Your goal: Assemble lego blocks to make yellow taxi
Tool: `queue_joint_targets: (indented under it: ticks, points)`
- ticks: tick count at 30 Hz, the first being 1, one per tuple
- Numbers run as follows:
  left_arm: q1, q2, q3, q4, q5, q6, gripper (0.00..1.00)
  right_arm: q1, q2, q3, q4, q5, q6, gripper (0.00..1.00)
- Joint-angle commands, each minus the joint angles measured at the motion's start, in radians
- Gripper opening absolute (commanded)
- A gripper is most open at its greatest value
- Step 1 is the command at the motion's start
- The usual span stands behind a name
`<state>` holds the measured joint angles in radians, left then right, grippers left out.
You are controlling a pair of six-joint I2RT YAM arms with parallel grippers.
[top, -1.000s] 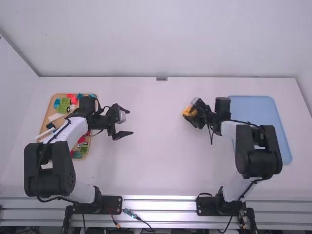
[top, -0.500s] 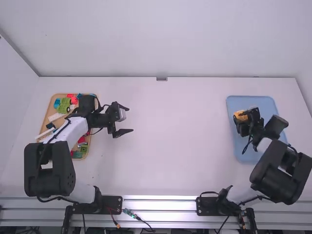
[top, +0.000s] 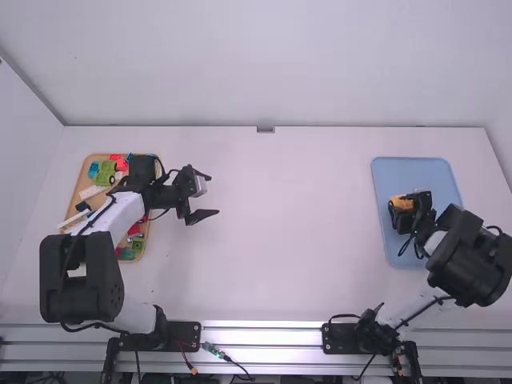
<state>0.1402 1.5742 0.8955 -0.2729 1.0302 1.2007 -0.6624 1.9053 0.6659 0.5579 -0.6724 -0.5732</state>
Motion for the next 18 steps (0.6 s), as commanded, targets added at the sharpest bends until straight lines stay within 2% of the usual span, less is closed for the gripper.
queue_joint_targets:
  ticks: [1, 8, 12, 14, 15, 18]
  points:
    - [0.010, -0.022, -0.007, -0.006, 0.014, -0.004, 0.99, 0.011, 0.049, 0.066, 0.005, -0.003, 0.017, 0.52]
    - [0.010, -0.022, -0.007, -0.006, 0.014, -0.004, 0.99, 0.003, 0.131, 0.140, 0.003, 0.072, 0.042, 0.50]
    - [0.010, -0.022, -0.007, -0.006, 0.014, -0.003, 0.99, -0.006, 0.170, 0.172, -0.017, 0.036, 0.058, 0.51]
    - [0.010, -0.022, -0.007, -0.005, 0.014, -0.004, 0.99, -0.006, 0.175, 0.179, -0.031, 0.035, 0.054, 0.57]
    - [0.010, -0.022, -0.007, -0.006, 0.014, -0.003, 0.99, -0.006, 0.174, 0.185, -0.050, 0.046, 0.054, 0.75]
    - [0.010, -0.022, -0.007, -0.006, 0.014, -0.004, 0.99, -0.006, 0.172, 0.193, -0.067, 0.043, 0.054, 0.86]
